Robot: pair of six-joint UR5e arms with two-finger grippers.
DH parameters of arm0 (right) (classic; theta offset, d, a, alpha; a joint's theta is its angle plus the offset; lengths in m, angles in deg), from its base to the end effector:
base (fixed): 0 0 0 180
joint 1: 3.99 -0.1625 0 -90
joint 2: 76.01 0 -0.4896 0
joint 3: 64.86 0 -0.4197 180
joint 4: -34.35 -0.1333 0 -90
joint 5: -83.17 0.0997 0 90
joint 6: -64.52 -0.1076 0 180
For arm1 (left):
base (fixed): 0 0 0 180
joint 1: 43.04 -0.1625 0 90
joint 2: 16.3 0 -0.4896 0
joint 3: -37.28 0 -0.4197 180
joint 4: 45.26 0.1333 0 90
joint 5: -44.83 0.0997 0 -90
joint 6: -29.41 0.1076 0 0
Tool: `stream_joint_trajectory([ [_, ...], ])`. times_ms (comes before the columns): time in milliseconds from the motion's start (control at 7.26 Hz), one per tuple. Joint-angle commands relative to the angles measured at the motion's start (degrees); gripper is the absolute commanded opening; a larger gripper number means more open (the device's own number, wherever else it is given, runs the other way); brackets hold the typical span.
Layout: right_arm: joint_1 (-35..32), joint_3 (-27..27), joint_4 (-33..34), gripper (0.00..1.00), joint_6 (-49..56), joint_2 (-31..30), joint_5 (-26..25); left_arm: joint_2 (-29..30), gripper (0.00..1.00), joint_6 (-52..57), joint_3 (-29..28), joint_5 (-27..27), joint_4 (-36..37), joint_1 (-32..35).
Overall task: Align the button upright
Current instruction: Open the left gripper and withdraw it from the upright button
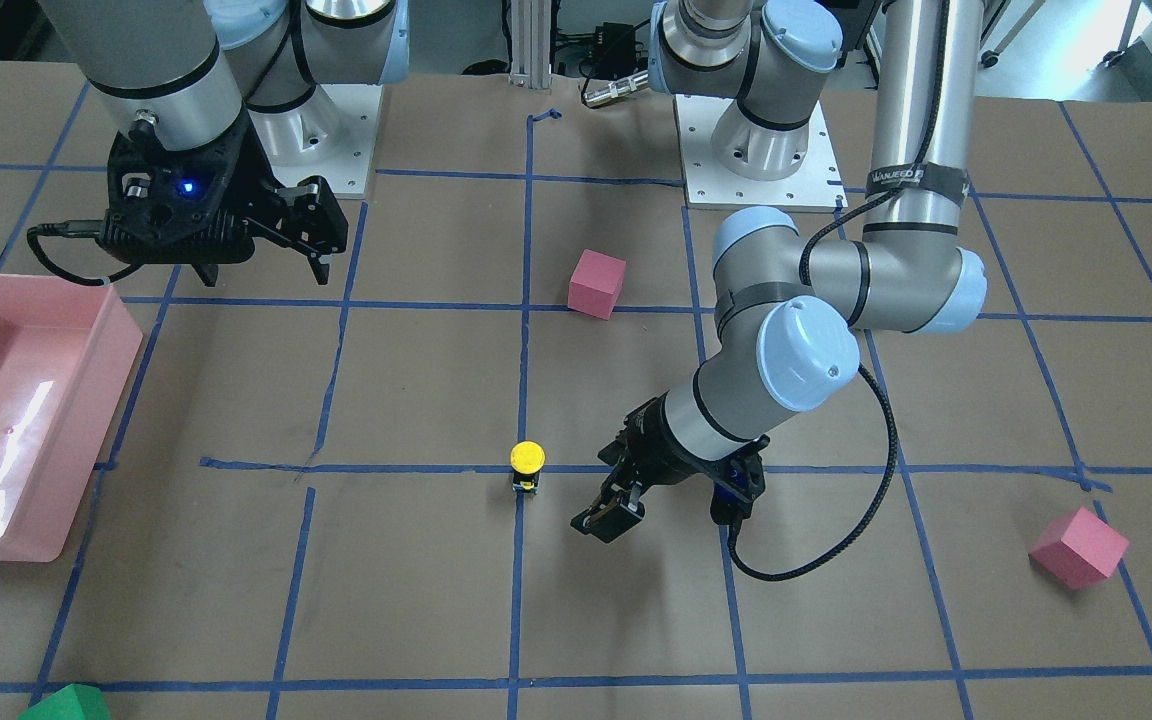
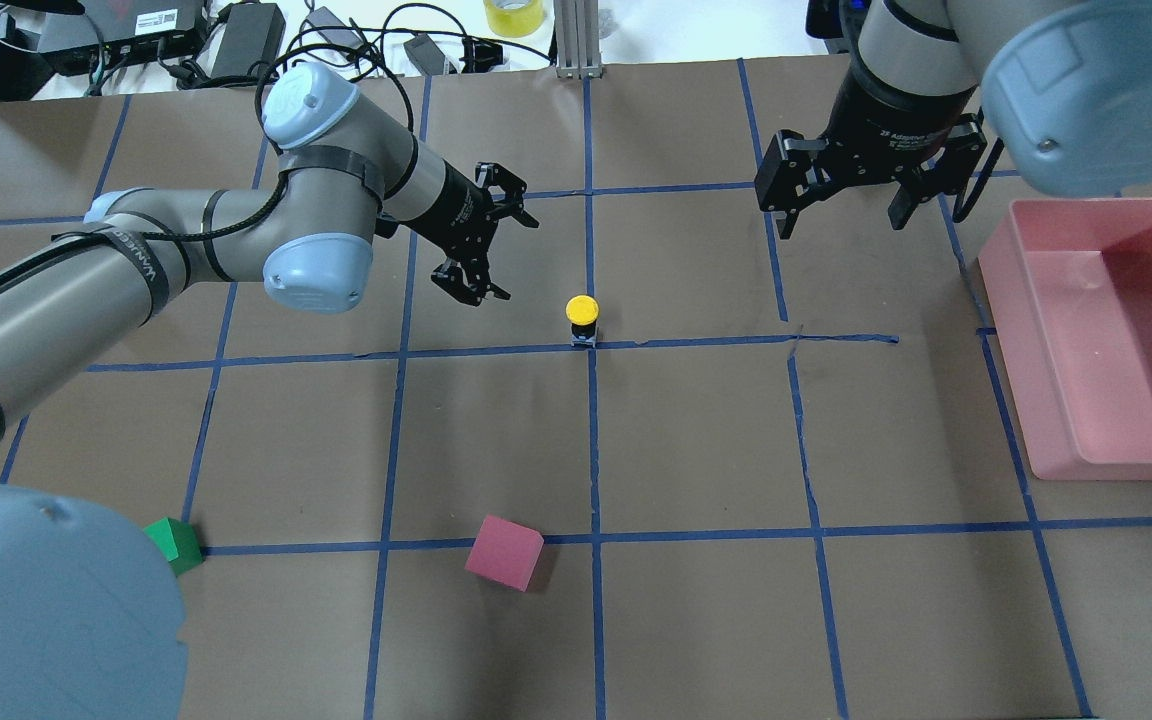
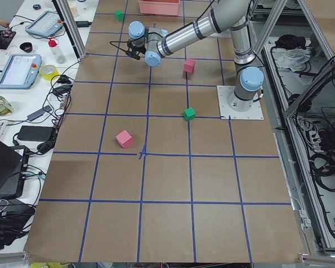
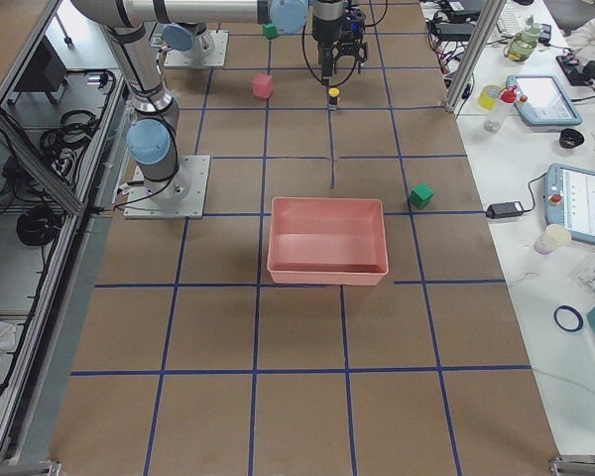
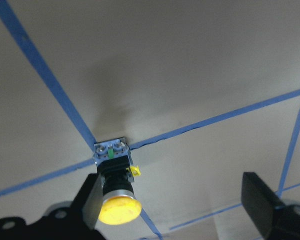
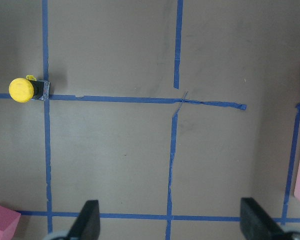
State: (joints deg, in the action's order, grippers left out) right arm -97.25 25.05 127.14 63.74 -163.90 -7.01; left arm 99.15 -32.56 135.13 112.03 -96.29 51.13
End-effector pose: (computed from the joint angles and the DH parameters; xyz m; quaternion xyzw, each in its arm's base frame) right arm 0.1634 -0.5302 0.5307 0.0216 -0.9997 0.0068 0.0013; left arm -0.2233 -0.6557 0.2853 0.4646 -0.8619 -0.0671 0.1919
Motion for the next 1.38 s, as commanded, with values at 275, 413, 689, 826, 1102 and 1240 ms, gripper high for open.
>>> stream_joint_trajectory([
  [275,-0.18,0.00,0.37,1.00,0.08,0.00,0.27,-7.23,1.00,54.29,-2.47,23.46,-9.05,-0.04],
  [413,-0.18,0.00,0.37,1.00,0.08,0.00,0.35,-8.39,1.00,58.59,-7.01,27.86,-15.09,0.13],
  [689,-0.18,0.00,0.37,1.00,0.08,0.00,0.53,-10.40,1.00,59.51,-19.30,24.68,-33.60,0.22],
  [826,-0.18,0.00,0.37,1.00,0.08,0.00,0.53,-11.55,1.00,59.69,-23.28,23.43,-41.44,0.48],
  [1102,-0.26,-0.26,2.12,1.00,0.00,0.00,1.23,-15.76,1.00,59.86,-21.49,23.33,-42.14,1.53],
  [1240,-0.26,-0.18,3.18,1.00,0.00,0.35,1.23,-17.69,1.00,58.65,-19.82,23.33,-41.52,1.71],
])
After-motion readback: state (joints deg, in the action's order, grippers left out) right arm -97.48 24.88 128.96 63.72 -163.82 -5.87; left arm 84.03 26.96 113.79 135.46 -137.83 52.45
